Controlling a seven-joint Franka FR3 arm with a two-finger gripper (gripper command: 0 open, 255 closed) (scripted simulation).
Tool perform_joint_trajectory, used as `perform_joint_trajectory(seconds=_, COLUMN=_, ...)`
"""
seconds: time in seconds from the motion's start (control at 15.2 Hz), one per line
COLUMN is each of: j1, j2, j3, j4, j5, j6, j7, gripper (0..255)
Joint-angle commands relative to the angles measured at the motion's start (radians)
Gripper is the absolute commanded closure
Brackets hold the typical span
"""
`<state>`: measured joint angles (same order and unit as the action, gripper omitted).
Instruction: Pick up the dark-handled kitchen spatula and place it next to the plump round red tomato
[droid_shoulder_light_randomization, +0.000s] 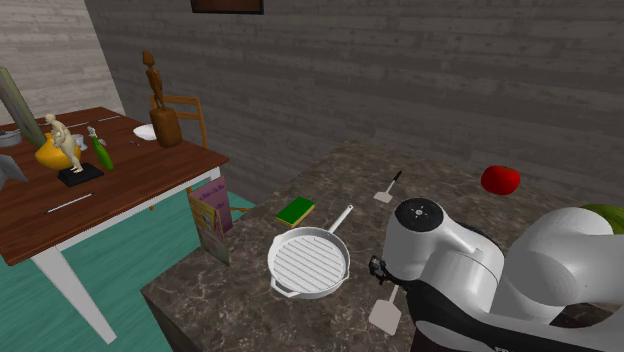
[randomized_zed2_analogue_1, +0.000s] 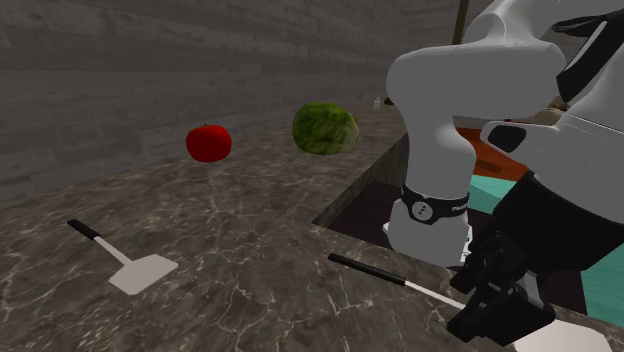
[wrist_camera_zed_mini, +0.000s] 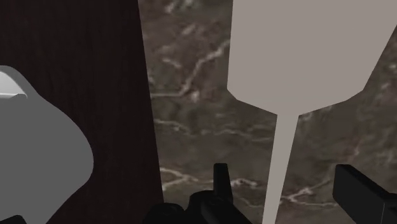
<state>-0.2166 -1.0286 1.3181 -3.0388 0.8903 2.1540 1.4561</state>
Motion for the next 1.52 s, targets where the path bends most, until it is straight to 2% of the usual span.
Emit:
perform_joint_trajectory(seconds=0.0, j1=0.001, j2=0.006, j3=0.006, j4=-0.002, j5=0.009, j6=-0.002, j7=0.000, gripper=255)
perform_joint_trajectory(seconds=0.13, j1=0.001, j2=0.001, j3=-0.001, j4=-0.003, j5=0.004, j6=-0.007, j7=-0.002, gripper=255)
perform_joint_trajectory(seconds=0.73, j1=0.053, j2=-0.135, j3=-0.185, j4=0.023, j5=-0.141, j6=-0.181, j7=-0.007, gripper=255)
perform_joint_trajectory(seconds=1.45, j1=0.039, j2=-0.243, j3=-0.359, j4=0.096, j5=-0.292, j6=-0.351, j7=-0.035, gripper=255)
